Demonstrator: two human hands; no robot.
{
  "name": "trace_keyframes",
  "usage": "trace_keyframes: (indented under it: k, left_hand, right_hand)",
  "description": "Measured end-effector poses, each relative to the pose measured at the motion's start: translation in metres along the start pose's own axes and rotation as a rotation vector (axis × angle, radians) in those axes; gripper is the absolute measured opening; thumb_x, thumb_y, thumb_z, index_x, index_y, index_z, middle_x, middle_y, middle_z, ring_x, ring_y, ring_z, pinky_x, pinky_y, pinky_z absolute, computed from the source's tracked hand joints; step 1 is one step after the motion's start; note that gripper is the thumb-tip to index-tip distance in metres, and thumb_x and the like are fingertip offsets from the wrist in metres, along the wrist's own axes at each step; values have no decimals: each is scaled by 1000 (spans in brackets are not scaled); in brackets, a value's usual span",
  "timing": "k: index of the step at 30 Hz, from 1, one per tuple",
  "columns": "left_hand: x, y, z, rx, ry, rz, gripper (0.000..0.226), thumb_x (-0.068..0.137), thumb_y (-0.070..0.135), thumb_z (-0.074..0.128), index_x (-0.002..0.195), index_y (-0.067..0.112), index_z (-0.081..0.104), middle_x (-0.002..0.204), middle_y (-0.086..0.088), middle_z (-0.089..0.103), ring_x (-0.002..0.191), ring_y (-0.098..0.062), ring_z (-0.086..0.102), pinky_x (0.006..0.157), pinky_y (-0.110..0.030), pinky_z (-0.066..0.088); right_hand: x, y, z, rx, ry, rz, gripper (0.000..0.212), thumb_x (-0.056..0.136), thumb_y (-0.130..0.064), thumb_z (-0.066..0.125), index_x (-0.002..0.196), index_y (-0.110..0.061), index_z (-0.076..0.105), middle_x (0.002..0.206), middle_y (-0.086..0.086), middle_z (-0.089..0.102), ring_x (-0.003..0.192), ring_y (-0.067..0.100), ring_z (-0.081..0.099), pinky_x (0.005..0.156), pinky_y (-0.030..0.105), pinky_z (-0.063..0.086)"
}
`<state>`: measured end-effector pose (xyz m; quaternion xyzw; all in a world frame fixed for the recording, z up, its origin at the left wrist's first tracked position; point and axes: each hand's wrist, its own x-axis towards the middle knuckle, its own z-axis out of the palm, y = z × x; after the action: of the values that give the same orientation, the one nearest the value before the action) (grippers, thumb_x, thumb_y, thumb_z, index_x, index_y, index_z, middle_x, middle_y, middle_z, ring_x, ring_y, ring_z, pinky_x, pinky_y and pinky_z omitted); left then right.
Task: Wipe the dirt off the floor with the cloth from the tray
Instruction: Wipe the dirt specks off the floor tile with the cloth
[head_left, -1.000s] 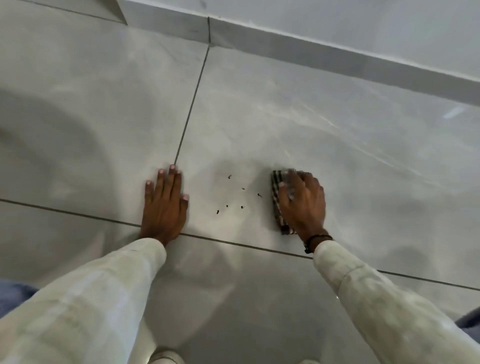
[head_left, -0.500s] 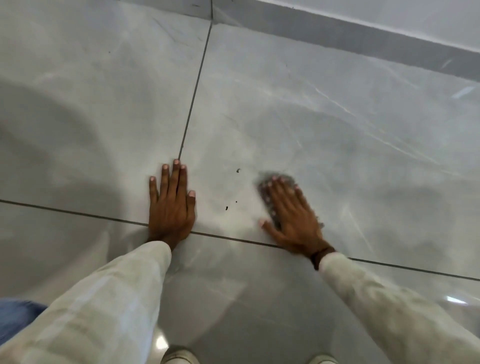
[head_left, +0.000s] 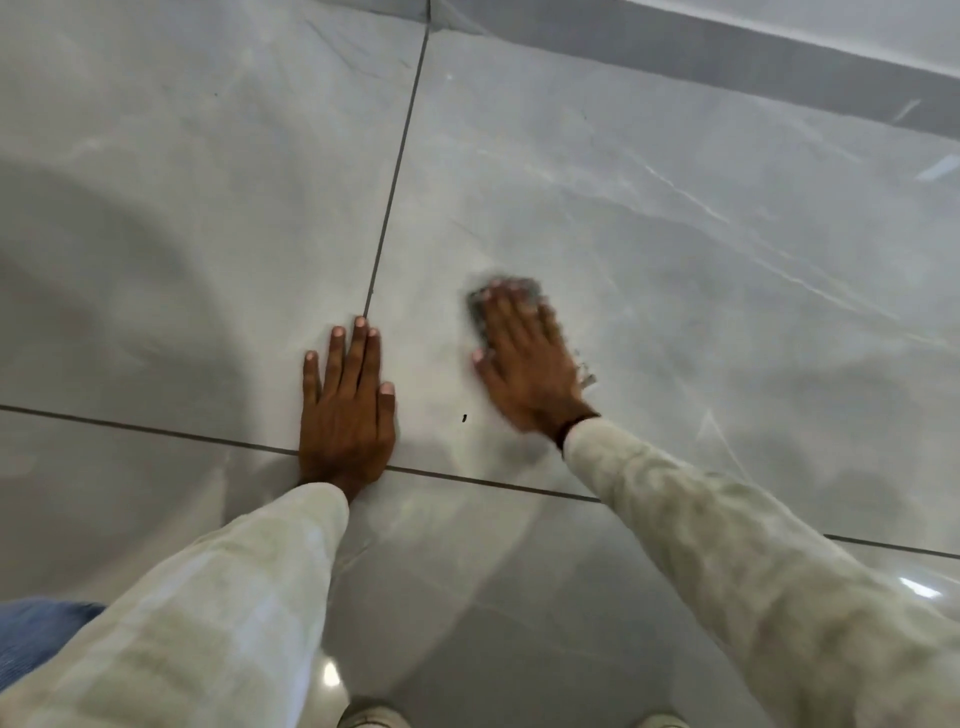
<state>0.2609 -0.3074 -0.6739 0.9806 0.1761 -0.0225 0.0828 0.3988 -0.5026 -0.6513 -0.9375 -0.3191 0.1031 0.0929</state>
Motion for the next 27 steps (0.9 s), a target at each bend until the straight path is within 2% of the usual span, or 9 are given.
trace_keyframes:
  k: [4,7,10,15,17,19,20,24,27]
  left_hand:
    - [1,-2,0,0,15,-3,67,106,29,29,170,14,14,181,-4,13,168,-27,14,135,-57,15]
    - [-1,-1,2,23,34,7,67,107,28,27,171,14,11,181,-4,12,168,-27,13,135,-56,15]
    - [1,-2,3,26,43,7,66,108,28,27,171,14,11,181,-4,12,169,-26,13,135,-56,15]
    - [-1,-1,0,28,34,9,66,107,29,26,170,14,12,181,-4,13,168,-26,13,134,-56,16]
    - [-1,-2,-1,26,35,-2,66,107,30,26,170,15,13,181,-4,12,169,-26,12,135,-56,15]
    - [3,1,-2,19,28,5,66,107,30,26,170,15,13,181,-3,12,169,-26,12,135,-55,15]
    - [3,1,-2,17,25,3,66,107,30,26,170,15,13,181,-3,12,169,-26,12,135,-56,15]
    - [-2,0,-2,18,25,-5,66,107,30,27,170,14,14,181,-4,13,168,-27,13,135,-56,16]
    - [-1,1,0,13,16,-6,67,107,31,27,170,15,13,181,-3,12,168,-26,12,135,-55,15]
  right_hand:
    - [-62,22,7,-64,-134,-418,68,107,-47,36,168,-23,18,178,2,20,167,21,13,136,47,9]
    - [-25,61,-13,-84,-114,-172,67,108,-42,38,168,-20,20,177,5,20,166,25,14,134,55,15]
    - [-5,27,-11,-19,-64,29,69,107,-45,39,168,-18,20,178,6,17,167,27,10,134,56,13]
    - [-85,17,13,-49,-201,-610,67,107,-49,40,168,-24,23,177,-1,24,166,19,14,136,47,8]
    - [-58,30,4,-73,-140,-465,65,107,-45,41,167,-24,26,176,-1,26,165,19,18,135,52,15]
    - [-37,26,-6,-80,-76,-141,67,107,-45,37,168,-22,23,177,2,22,166,21,16,131,56,22]
    - [-37,17,-5,-91,-75,-130,68,107,-46,36,168,-21,21,178,3,21,166,22,15,131,56,22]
    - [-60,39,3,-146,-193,-647,64,109,-43,36,168,-23,21,178,-1,21,166,19,14,136,48,11]
    - [-14,54,-15,-150,-115,-356,64,109,-44,34,168,-23,21,177,0,21,166,21,16,133,52,19]
